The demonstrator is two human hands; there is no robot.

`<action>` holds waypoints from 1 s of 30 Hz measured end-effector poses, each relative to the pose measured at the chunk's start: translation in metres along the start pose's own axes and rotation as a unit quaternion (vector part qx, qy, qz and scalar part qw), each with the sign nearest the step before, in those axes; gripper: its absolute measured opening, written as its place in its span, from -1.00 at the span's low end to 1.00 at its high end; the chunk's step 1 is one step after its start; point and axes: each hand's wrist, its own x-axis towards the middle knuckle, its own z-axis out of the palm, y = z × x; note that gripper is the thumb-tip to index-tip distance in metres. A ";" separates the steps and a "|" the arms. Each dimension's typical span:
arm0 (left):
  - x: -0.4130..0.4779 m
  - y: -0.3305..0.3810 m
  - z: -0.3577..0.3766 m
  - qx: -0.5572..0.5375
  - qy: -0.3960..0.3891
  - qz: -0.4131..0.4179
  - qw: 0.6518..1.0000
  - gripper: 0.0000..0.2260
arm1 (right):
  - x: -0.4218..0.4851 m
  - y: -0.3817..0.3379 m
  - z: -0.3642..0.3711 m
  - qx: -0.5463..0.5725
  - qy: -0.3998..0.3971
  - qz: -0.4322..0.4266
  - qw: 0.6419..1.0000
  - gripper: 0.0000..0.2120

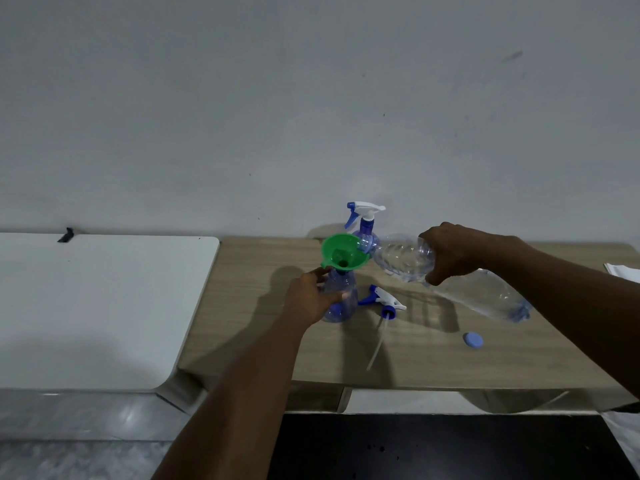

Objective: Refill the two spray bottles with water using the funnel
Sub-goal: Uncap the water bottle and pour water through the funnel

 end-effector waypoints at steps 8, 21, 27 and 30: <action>-0.002 0.002 -0.001 -0.006 -0.003 0.001 1.000 -0.42 | -0.001 0.001 -0.004 -0.018 -0.015 -0.002 1.000 -0.56; -0.002 0.002 -0.001 0.007 -0.002 -0.003 1.000 -0.38 | -0.001 -0.002 -0.009 -0.045 -0.030 0.003 0.999 -0.57; -0.002 0.002 -0.001 0.011 -0.003 0.001 1.000 -0.40 | 0.001 -0.001 -0.009 -0.051 -0.032 0.005 0.998 -0.60; -0.002 0.002 0.000 0.009 0.000 -0.001 1.000 -0.40 | 0.001 -0.001 -0.010 -0.052 -0.034 0.008 0.998 -0.58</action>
